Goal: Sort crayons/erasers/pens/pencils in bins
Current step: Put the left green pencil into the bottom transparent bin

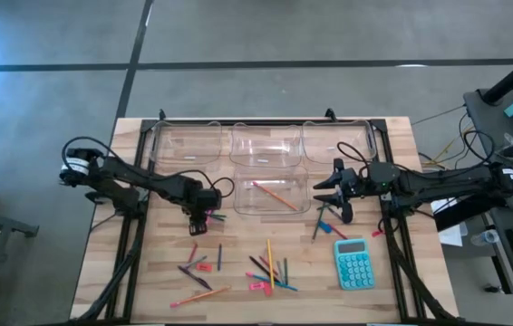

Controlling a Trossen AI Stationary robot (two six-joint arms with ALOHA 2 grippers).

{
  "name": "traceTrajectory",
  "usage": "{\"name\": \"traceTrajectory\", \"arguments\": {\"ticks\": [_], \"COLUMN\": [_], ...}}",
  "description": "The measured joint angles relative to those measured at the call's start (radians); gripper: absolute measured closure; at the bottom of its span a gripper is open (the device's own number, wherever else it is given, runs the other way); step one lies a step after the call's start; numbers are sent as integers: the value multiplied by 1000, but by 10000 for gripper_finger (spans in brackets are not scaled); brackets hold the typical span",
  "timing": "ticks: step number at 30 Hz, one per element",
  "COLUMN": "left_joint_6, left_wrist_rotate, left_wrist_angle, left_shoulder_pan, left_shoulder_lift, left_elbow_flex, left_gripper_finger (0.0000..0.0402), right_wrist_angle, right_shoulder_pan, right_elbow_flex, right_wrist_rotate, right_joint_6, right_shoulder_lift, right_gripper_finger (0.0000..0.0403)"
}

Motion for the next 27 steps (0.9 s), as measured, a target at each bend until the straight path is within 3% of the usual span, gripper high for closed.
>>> {"name": "traceTrajectory", "arguments": {"ticks": [4, 13, 27], "left_joint_6": [-1, -2, -8], "left_wrist_rotate": [0, 4, -2], "left_wrist_angle": [-1, -3, -172], "left_shoulder_pan": [0, 0, 0], "left_shoulder_lift": [-1, -3, -70], "left_elbow_flex": [0, 4, 140], "left_gripper_finger": [306, 389, 389], "right_wrist_angle": [0, 0, 0], "right_shoulder_pan": [0, 0, 0], "right_elbow_flex": [0, 0, 0], "right_wrist_rotate": [0, 0, 0], "right_joint_6": [0, 1, 13], "right_shoulder_lift": [0, 0, 0], "right_gripper_finger": [266, 266, 266]}}
